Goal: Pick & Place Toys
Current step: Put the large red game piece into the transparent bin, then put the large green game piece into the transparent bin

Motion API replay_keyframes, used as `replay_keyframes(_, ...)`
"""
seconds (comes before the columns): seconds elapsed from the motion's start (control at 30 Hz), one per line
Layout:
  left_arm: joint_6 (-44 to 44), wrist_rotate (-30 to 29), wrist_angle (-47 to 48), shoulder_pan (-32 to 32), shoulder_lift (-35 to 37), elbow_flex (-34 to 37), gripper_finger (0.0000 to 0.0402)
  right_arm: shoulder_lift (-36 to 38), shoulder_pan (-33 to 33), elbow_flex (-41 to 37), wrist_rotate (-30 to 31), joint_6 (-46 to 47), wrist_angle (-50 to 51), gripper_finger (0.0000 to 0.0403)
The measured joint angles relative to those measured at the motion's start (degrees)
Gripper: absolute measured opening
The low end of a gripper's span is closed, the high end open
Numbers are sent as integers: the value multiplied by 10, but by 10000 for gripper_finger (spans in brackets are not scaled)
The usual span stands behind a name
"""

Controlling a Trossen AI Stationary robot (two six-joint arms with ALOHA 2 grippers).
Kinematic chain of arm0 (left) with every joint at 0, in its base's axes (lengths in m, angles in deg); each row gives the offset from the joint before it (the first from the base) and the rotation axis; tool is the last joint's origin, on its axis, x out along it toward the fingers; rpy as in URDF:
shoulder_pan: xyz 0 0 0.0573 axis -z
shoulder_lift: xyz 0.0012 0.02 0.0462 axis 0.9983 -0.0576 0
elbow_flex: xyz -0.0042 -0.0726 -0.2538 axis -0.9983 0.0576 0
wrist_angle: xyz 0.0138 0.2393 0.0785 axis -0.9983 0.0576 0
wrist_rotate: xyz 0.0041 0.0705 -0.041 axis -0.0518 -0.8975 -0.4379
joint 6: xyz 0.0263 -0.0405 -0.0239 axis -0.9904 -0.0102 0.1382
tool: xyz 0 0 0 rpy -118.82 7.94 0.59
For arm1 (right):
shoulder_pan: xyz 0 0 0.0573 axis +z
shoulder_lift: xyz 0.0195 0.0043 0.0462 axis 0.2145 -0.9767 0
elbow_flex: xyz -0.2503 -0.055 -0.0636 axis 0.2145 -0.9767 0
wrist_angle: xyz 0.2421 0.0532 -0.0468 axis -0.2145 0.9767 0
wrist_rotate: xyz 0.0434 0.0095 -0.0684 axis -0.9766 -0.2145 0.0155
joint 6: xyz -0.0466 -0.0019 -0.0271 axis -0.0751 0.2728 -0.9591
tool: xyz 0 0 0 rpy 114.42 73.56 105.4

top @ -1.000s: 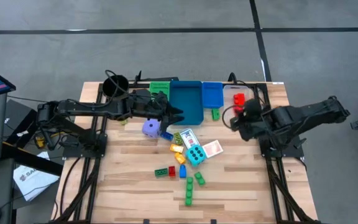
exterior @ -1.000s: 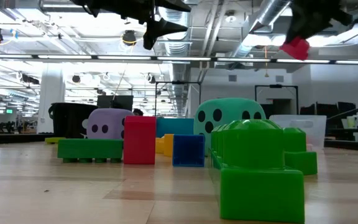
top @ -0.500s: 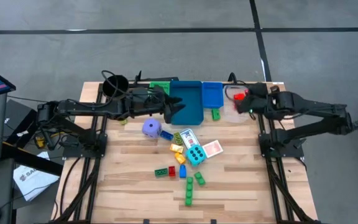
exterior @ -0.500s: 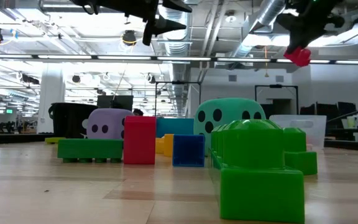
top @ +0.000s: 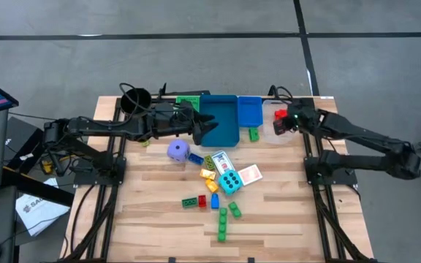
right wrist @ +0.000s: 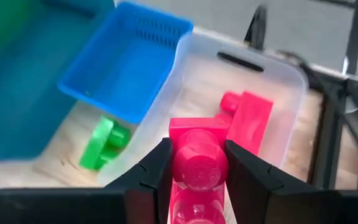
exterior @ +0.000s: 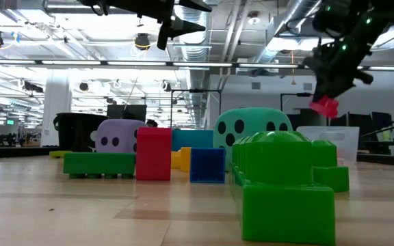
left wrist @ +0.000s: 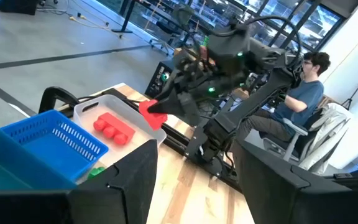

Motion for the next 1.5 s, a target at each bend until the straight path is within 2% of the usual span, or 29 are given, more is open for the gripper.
replay_keyframes(0.4,0,0,0,0,0,0,204,-88,-44,-5,-98,-150,-4,118)
replay_keyframes(0.73,36,1,0,0,0,0,204,-157,-39,-5,-166,-238,-4,128)
replay_keyframes(0.87,43,3,0,0,0,0,204,-154,-41,-5,-194,-238,-4,158)
replay_keyframes(1.17,43,2,1,-6,0,0,204,-121,-41,-5,-194,-238,-1,240)
replay_keyframes(1.37,42,0,3,-6,0,0,204,-82,-24,16,-205,-219,16,247)
replay_keyframes(1.5,42,0,7,-12,0,0,204,-46,9,38,-204,-160,-11,240)
